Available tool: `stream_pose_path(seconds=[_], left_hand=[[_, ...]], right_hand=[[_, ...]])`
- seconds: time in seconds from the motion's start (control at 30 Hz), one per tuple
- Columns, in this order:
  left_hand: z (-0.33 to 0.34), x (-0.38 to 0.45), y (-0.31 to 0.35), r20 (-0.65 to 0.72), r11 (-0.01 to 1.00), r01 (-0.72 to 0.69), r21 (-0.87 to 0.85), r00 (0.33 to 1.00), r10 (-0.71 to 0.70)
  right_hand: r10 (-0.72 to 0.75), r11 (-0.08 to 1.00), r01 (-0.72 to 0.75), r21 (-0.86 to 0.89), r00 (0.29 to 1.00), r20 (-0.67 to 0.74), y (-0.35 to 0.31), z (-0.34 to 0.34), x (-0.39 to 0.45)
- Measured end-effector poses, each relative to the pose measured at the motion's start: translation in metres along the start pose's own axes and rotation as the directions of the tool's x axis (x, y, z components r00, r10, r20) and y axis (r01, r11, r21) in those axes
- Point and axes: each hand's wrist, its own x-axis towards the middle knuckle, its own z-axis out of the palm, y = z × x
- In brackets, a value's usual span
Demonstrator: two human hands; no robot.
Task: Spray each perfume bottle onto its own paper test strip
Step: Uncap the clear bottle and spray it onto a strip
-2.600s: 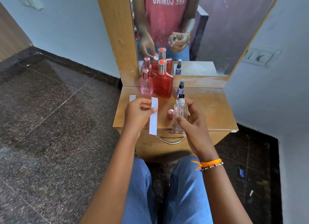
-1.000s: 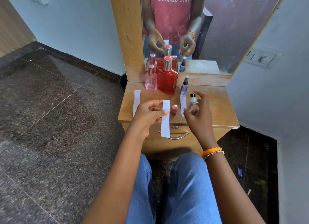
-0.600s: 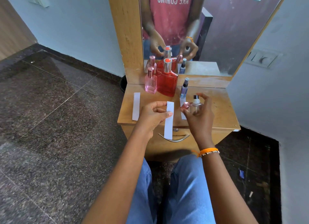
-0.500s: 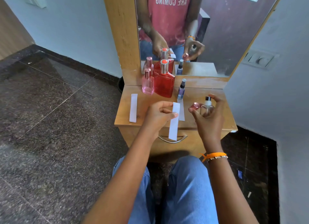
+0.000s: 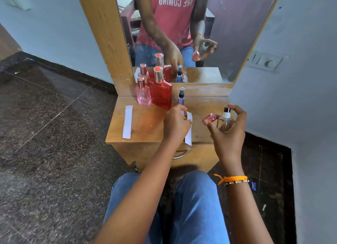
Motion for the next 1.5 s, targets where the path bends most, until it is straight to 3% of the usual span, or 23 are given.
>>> stream_pose_path(seconds=[0.23,0.33,0.43,0.87,0.97,1.03,1.13,1.2,1.3,1.5], left_hand=[[-0.005,-0.018,-0.004,-0.126,0.93,-0.161,0.33,0.969,0.213],[-0.012,-0.027,-0.013,-0.056,0.896,-0.202,0.396,0.968,0.243],[-0.012,-0.029,-0.015,0.006,0.889,-0.192,0.417,0.978,0.209],[0.001,-0.014,-0.006,-0.009,0.887,-0.2,0.417,0.975,0.223],[-0.002,-0.017,-0.007,-0.012,0.909,-0.238,0.341,0.966,0.257],[-0.007,-0.02,-0.006,-0.008,0.947,-0.273,0.168,0.961,0.278],[-0.017,-0.027,-0.003,0.142,0.961,-0.238,-0.138,0.956,0.257],[-0.023,-0.032,-0.003,0.239,0.96,-0.147,-0.239,0.949,0.204],[-0.028,-0.037,-0.006,0.233,0.958,-0.065,-0.278,0.963,0.133],[-0.037,-0.04,-0.01,0.156,0.943,-0.047,-0.329,0.982,0.103]], right_hand=[[0.012,1.0,-0.011,-0.01,1.0,0.021,-0.001,0.004,-0.005],[0.02,1.0,-0.02,-0.003,1.0,0.023,0.002,0.005,-0.006],[0.008,1.0,-0.008,0.006,1.0,0.024,0.004,0.008,-0.007],[-0.023,1.0,0.022,0.02,0.999,0.039,0.005,0.007,-0.008],[-0.029,0.999,0.028,0.037,0.999,0.043,0.007,0.009,-0.009],[-0.018,0.998,0.015,0.054,0.998,0.06,0.007,0.01,-0.01],[-0.042,0.998,0.038,0.047,0.996,0.076,0.005,0.011,-0.012],[-0.077,0.997,0.074,0.035,0.992,0.098,0.003,0.012,-0.014],[-0.125,0.992,0.123,0.021,0.977,0.171,0.001,0.012,-0.017],[-0.131,0.991,0.121,0.054,0.959,0.253,-0.004,0.014,-0.026]])
